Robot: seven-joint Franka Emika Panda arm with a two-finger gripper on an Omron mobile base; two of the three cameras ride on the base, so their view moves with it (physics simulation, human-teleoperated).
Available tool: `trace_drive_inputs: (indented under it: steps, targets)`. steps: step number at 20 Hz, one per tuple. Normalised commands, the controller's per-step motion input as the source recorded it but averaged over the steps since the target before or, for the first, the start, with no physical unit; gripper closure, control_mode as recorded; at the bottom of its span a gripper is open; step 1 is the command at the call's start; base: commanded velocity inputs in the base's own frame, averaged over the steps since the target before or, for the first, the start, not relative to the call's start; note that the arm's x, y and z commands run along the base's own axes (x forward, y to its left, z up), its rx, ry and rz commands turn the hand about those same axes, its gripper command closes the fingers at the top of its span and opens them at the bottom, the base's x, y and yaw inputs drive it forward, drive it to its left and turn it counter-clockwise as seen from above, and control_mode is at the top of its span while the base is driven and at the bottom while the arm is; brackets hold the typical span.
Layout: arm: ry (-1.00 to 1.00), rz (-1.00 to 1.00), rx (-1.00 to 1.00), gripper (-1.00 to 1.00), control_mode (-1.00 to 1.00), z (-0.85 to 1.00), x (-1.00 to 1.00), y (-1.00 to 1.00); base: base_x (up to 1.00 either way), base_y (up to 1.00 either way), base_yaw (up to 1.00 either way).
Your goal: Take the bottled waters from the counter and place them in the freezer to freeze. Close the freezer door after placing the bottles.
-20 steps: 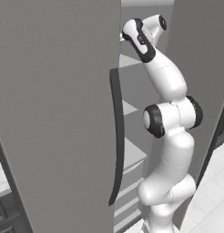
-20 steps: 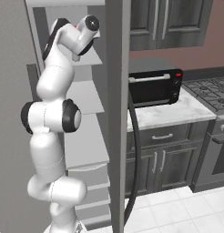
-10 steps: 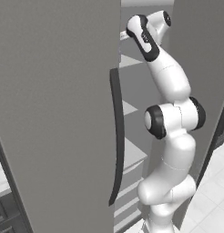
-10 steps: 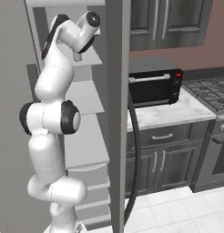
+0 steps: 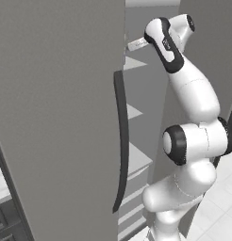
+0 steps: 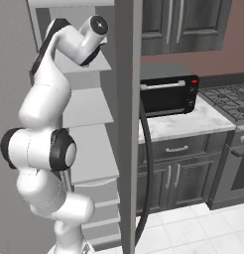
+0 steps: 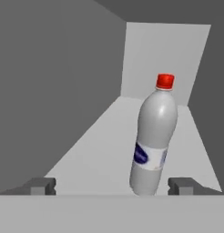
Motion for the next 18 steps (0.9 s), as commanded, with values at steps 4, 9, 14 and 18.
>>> trace_drive_inputs:
  steps: [4,9,14,18]
  targets:
    - [0.00,-0.01,-0.03,-1.00,-1.00,-0.82,-1.00,-0.16,0.00,0.00,0.00]
    - [0.05,-0.04,-0.07,-1.00,-1.00,-0.93,-1.00,-0.04,0.00,0.00,0.00]
    - [0.21,-0.07,-0.12,-1.00,-1.00,-1.00,-1.00,0.00,0.00,0.00,0.00]
    - [0.17,-0.05,-0.07,-1.00,1.00,-0.75,-0.75,0.00,-0.25,0.04,-0.01]
